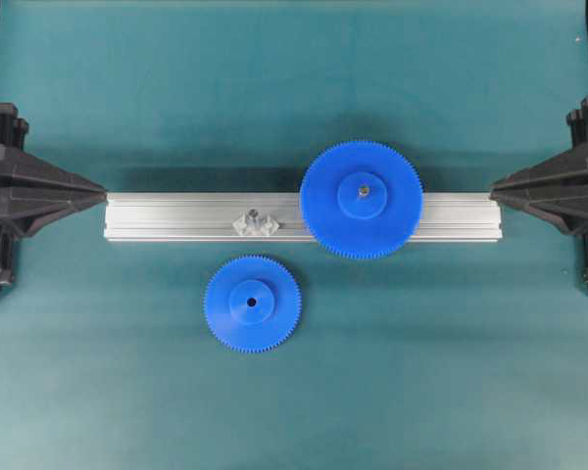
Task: Insert the small gear onto the shaft.
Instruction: 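Move the left gripper toward the loose blue gear on the table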
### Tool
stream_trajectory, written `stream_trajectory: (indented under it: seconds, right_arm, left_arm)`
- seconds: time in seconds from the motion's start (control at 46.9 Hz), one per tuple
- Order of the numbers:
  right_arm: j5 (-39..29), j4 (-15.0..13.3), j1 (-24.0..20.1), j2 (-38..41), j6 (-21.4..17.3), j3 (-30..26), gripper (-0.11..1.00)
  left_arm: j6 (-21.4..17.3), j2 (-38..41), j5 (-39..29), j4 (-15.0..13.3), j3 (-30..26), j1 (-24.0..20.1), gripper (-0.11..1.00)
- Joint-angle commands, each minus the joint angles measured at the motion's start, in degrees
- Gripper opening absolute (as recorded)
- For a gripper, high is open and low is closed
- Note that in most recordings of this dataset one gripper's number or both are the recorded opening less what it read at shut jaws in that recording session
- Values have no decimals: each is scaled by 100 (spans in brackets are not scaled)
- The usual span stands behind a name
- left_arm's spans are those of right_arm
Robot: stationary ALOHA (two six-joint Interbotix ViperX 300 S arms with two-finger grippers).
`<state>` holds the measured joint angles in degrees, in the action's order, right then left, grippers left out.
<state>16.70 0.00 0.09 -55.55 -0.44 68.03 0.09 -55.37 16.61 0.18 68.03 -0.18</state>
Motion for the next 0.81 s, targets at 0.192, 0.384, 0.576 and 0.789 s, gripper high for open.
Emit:
stream_trajectory:
  seconds: [0.192, 0.384, 0.576, 0.789]
  right_arm:
    - [-633, 220, 9, 18, -167, -114, 6]
    - [-870, 220, 9, 9, -229, -246, 2]
    - [-958, 220, 26, 158, -255, -334, 2]
    - [-1213, 220, 62, 457, -255, -439, 2]
  left_arm:
    - [193, 229, -211, 70, -123, 18, 0]
    - [202, 229, -545, 70, -246, 18, 0]
    - [193, 457, -1213, 79, -624, 97, 0]
    - [220, 1011, -1529, 70, -853, 255, 0]
